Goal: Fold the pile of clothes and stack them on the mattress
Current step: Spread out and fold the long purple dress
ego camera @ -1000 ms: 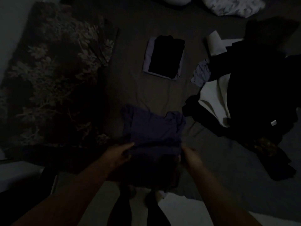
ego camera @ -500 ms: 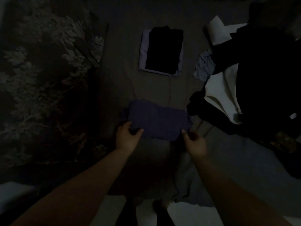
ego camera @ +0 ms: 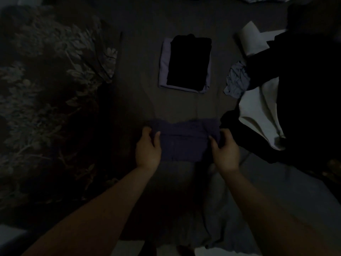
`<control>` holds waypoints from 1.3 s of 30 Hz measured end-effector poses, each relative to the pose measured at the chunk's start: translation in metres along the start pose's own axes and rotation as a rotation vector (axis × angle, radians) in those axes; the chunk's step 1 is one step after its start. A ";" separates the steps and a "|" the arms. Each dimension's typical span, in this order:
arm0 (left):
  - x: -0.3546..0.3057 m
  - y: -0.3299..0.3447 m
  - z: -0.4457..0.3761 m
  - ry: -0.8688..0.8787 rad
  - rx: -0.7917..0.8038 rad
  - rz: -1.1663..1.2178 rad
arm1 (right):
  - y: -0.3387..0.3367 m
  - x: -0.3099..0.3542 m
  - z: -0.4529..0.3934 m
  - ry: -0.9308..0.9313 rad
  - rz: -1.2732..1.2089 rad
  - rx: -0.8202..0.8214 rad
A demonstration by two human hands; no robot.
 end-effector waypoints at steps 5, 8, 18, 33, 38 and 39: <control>0.028 0.004 -0.001 -0.095 0.002 -0.139 | 0.012 -0.022 -0.004 0.243 0.171 0.119; 0.031 0.005 0.004 -0.188 -0.040 -0.271 | 0.016 -0.034 0.004 0.484 0.088 0.090; 0.002 0.018 -0.007 -0.812 0.100 0.045 | 0.034 -0.016 0.000 0.672 -0.367 0.332; -0.093 0.046 -0.076 -0.595 0.150 1.033 | -0.057 0.142 -0.188 -0.213 0.016 0.107; -0.120 0.072 -0.123 -0.749 0.240 1.358 | -0.034 0.205 -0.287 -0.350 0.122 0.093; -0.120 0.078 -0.131 -0.762 0.261 1.358 | -0.024 0.206 -0.300 -0.341 0.182 0.079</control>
Point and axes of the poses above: each hand's wrist, its own z-axis away from the middle knuckle, its own y-axis out of the palm, x = y × z, the point moved 2 cm from there along -z, towards the middle knuckle, and after that the axes turned 5 degrees about z, right-handed, at the moved point
